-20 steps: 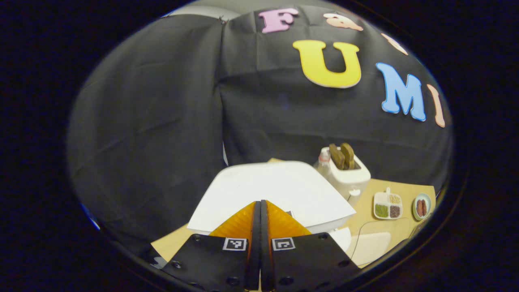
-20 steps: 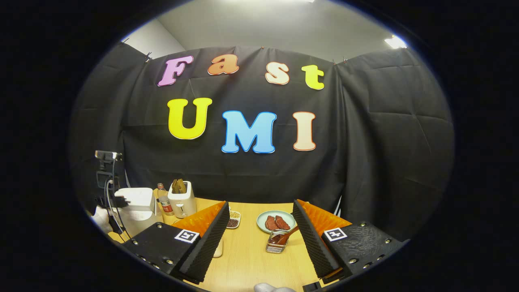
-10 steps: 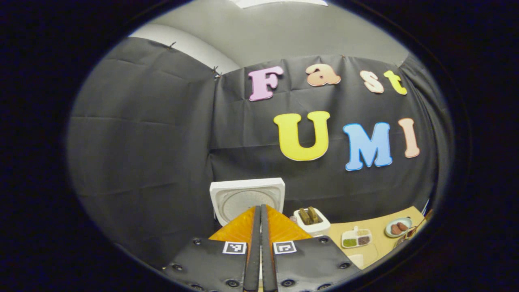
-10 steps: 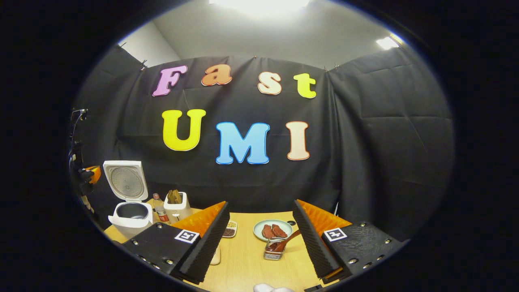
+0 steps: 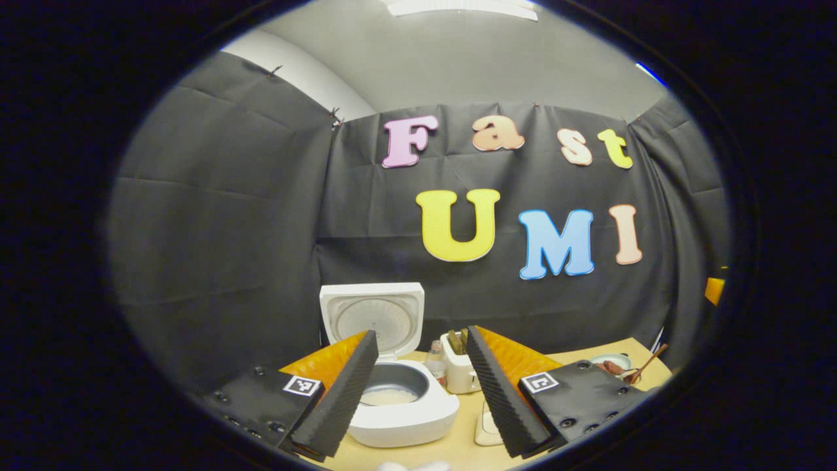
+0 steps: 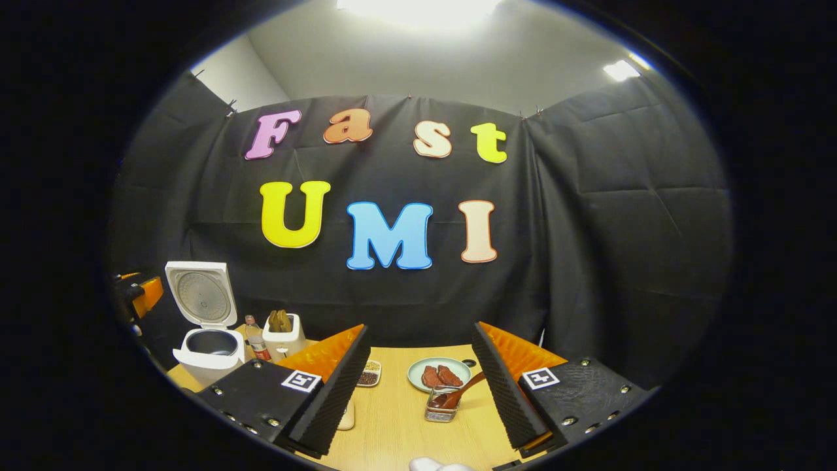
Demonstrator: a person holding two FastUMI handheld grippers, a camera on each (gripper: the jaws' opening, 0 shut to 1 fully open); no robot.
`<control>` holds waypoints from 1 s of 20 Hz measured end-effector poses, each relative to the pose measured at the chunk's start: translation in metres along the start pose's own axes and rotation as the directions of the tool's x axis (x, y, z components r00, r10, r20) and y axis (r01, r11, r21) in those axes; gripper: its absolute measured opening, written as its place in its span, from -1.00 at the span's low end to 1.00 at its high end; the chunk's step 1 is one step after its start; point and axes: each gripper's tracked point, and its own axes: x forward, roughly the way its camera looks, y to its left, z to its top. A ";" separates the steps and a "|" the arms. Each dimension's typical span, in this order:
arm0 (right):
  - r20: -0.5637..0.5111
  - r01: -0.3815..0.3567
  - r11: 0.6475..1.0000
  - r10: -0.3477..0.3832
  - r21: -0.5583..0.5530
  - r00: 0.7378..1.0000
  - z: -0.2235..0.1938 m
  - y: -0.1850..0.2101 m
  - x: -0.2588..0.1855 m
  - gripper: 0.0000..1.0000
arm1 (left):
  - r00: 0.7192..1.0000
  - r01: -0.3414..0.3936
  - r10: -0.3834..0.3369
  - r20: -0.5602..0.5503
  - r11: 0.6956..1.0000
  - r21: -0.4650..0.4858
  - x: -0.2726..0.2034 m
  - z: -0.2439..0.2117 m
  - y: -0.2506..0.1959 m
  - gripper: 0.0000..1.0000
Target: Close the left gripper, press the button to open the rice cooker; take a wooden spoon from the chopstick holder with the right hand, scoop a spoonful of rice and pour it into the rice cooker, then put the wooden spoon back into the chopstick holder.
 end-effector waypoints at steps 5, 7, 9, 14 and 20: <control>-0.012 0.022 1.000 -0.022 0.022 1.000 -0.028 -0.008 0.001 0.92 | 0.995 0.080 -0.082 0.061 0.996 0.033 -0.026 0.017 -0.027 0.94; -0.041 0.031 0.999 -0.030 0.041 0.999 -0.050 -0.013 0.003 0.92 | 0.993 0.099 -0.100 0.056 0.995 0.029 -0.031 0.016 -0.037 0.96; -0.083 0.052 0.997 -0.047 0.056 0.995 -0.078 -0.024 0.009 0.92 | 0.991 0.121 -0.121 0.050 0.993 0.013 -0.036 0.014 -0.047 0.99; -0.180 0.086 0.991 -0.067 0.099 0.981 -0.155 -0.052 0.050 0.92 | 0.987 0.158 -0.158 0.019 0.987 -0.009 -0.033 -0.006 -0.075 0.92; -0.289 0.146 0.970 -0.086 0.193 0.953 -0.240 -0.078 0.136 0.97 | 0.985 0.168 -0.167 -0.044 0.985 0.029 -0.016 -0.043 -0.098 0.94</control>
